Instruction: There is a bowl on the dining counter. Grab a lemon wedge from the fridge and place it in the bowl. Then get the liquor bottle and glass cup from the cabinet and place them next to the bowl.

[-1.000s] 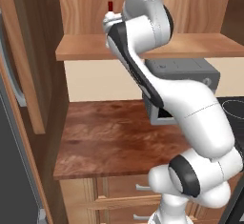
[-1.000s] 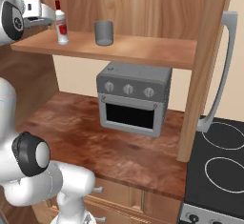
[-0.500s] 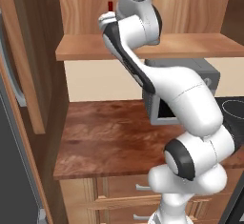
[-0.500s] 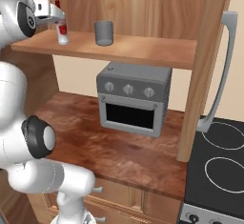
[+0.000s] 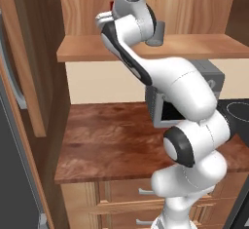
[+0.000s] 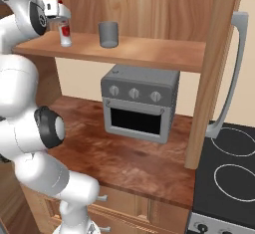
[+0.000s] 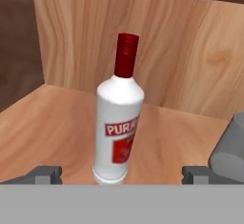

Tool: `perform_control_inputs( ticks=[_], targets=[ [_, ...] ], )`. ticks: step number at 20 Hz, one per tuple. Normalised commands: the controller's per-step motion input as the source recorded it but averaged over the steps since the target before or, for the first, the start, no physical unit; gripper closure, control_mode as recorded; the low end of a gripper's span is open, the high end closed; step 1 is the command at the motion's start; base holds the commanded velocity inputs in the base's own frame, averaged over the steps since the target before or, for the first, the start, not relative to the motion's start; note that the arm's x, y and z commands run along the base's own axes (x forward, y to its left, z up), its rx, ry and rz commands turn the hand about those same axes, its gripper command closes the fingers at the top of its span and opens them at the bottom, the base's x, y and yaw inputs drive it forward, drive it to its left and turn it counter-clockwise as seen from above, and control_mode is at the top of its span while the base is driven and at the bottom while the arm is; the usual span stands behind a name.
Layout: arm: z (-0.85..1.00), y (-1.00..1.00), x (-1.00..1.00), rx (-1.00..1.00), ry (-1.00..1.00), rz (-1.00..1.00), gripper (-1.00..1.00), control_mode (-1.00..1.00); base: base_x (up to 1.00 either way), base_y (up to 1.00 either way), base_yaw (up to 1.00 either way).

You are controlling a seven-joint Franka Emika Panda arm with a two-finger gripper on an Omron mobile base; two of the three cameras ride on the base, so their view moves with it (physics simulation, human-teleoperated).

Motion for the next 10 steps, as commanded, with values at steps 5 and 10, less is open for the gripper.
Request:
perform_control_inputs(
  ticks=[5, 10],
  targets=[
    [0.0, 0.07, 0.5, 0.0, 0.0, 0.0, -1.0, -1.0, 0.0, 0.0, 0.0],
    [0.0, 0.04, 0.29, 0.0, 0.0, 0.0, -1.0, -1.0, 0.0, 0.0, 0.0]
  ],
)
